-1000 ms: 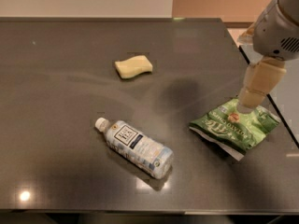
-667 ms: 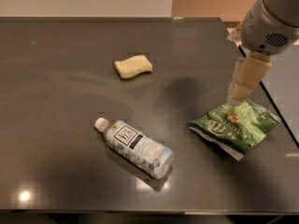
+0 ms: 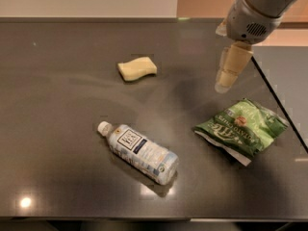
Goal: Move sponge near blue plastic bottle
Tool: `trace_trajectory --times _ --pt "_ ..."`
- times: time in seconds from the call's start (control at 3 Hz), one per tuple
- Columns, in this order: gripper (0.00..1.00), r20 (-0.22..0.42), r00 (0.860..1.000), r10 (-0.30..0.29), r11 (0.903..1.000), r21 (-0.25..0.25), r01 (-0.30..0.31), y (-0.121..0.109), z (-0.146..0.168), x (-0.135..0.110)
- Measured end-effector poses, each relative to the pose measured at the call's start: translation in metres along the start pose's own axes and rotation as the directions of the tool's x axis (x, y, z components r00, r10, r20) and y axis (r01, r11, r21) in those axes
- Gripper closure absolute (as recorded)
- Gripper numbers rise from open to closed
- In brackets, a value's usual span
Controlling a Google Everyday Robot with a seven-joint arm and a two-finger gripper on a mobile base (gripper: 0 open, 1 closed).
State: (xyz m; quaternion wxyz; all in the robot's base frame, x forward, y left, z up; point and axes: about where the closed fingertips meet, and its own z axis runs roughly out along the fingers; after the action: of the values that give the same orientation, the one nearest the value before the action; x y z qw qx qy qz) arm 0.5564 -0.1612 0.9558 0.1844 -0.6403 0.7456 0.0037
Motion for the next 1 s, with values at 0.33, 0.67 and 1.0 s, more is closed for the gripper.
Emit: trace_trajectory --times 0.33,0.67,1.0 --pt "0.00 0.015 0.999 -0.034 0.9992 -0.020 0.034 -0.025 0.019 -0.018" --pt "0.00 0.025 0.997 -0.079 0.9959 -0.043 0.080 -0.044 0.040 -0.039" --pt "0.00 0.032 0.993 -0.116 0.9912 -0.061 0.118 -0.056 0.060 -0.057"
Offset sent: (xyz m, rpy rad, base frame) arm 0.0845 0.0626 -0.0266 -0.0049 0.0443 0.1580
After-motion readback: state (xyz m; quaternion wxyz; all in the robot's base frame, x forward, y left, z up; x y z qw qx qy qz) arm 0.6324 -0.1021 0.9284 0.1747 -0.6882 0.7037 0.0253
